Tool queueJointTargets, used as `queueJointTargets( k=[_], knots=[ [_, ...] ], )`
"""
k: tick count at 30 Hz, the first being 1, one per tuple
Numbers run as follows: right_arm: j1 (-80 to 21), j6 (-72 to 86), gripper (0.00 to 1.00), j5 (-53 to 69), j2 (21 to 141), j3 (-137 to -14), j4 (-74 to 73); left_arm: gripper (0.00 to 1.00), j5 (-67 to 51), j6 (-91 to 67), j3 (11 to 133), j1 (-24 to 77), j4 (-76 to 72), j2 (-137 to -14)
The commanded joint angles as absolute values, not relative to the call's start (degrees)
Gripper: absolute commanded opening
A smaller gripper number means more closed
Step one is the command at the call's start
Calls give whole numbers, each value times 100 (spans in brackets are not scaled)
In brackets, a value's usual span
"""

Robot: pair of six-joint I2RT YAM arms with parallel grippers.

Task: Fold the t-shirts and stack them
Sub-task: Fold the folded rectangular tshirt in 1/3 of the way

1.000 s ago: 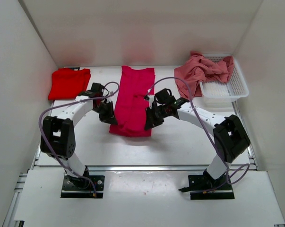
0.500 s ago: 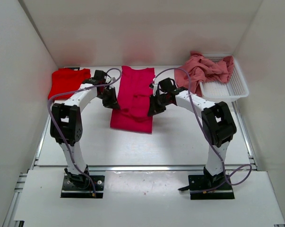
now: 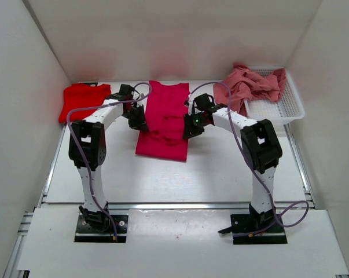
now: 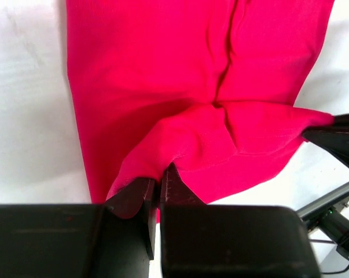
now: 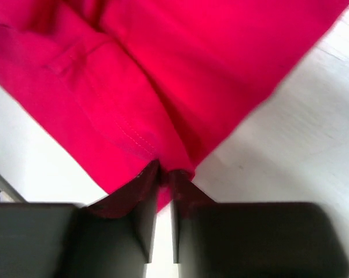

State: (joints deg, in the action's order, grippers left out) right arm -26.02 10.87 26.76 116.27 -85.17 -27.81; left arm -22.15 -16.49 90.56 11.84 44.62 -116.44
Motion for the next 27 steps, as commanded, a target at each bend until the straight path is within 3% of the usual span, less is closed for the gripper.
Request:
queueJointTargets(
  k=[1, 3, 6, 8, 9, 11, 12, 14, 16, 17, 19, 27],
  knots=[
    [-2566, 923, 20, 2479, 11611, -8745, -2672, 1, -2162, -1512, 9316, 1230, 4342, -11619],
    [-2531, 906, 43, 2426, 11645, -8806, -2689, 2, -2144, -1486, 9334, 1205, 4298, -11645],
    [-2531, 765, 61, 1997, 11716, -9113, -2751, 21, -2284, -1450, 9316, 1169, 4298, -11646],
    [-2461, 608, 65, 1733, 11672, -9297, -2838, 56, -2389, -1389, 9404, 1143, 4254, -11637],
    [-2461, 493, 66, 1636, 11637, -9482, -2882, 64, -2417, -1310, 9500, 1125, 4263, -11602],
    [-2513, 335, 65, 1215, 11584, -9772, -3058, 92, -2382, -1143, 9728, 1169, 4298, -11436],
    [-2479, 186, 60, 1100, 11488, -9921, -3050, 97, -2330, -995, 9904, 1169, 4333, -11356],
    [-2662, 45, 41, 897, 11330, -10063, -3172, 99, -2216, -835, 10098, 1099, 4368, -11093],
    [-2837, -306, 14, 1150, 11084, -9933, -3252, 98, -2171, -773, 10047, 933, 4386, -10786],
    [-3048, -369, 6, 1465, 10979, -9897, -3261, 99, -2241, -826, 9915, 758, 4403, -10619],
    [-3339, -571, 1, 1739, 10890, -9564, -3340, 99, -2355, -887, 9556, 459, 4360, -10390],
    [-4227, -685, 0, 1891, 11434, -9325, -3261, 97, -2496, -949, 8025, -694, 4430, -9581]
  ],
)
